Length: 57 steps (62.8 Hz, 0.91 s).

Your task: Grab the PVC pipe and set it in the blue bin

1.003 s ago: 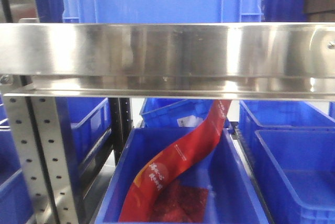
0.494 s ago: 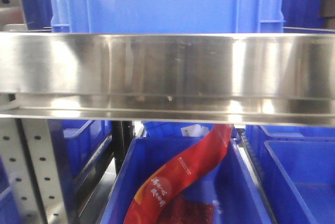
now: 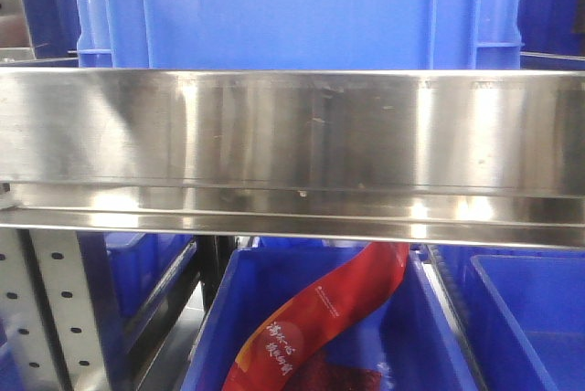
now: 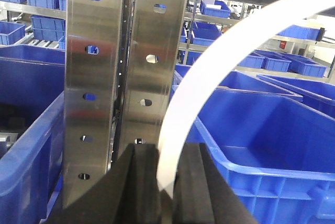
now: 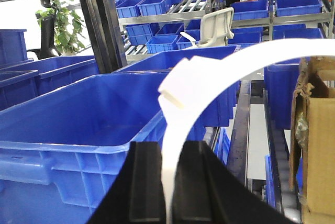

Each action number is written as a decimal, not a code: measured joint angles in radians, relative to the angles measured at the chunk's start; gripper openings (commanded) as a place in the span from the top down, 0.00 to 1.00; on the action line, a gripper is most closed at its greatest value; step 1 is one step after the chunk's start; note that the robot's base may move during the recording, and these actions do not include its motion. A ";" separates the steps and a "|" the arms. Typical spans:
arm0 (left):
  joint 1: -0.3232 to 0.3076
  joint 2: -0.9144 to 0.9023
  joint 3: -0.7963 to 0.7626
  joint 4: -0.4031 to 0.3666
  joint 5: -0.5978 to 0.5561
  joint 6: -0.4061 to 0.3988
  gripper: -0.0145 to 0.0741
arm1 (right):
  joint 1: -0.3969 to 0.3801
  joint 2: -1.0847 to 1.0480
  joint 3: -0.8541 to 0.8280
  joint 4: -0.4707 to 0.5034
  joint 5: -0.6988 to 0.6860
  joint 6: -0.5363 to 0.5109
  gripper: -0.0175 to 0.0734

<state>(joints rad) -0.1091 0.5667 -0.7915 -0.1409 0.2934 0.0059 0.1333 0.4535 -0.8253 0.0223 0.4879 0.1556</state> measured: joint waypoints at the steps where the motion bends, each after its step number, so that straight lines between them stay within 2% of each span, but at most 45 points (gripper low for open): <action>1: 0.000 0.000 0.000 0.000 0.000 0.000 0.96 | 0.000 0.000 0.000 0.000 0.000 0.000 0.99; 44: 0.000 0.000 0.000 -0.009 -0.015 0.000 0.96 | 0.000 0.000 0.000 0.004 -0.063 0.000 0.99; 50: 0.000 0.018 -0.013 -0.052 0.021 0.000 0.96 | 0.000 0.002 -0.002 0.004 -0.062 0.000 0.99; 57: -0.012 0.077 -0.102 -0.097 0.139 0.000 0.96 | 0.000 0.051 -0.052 0.025 -0.024 0.000 0.99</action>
<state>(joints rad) -0.1209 0.6435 -0.8940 -0.2381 0.4329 0.0059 0.1333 0.5049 -0.8772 0.0474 0.4640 0.1556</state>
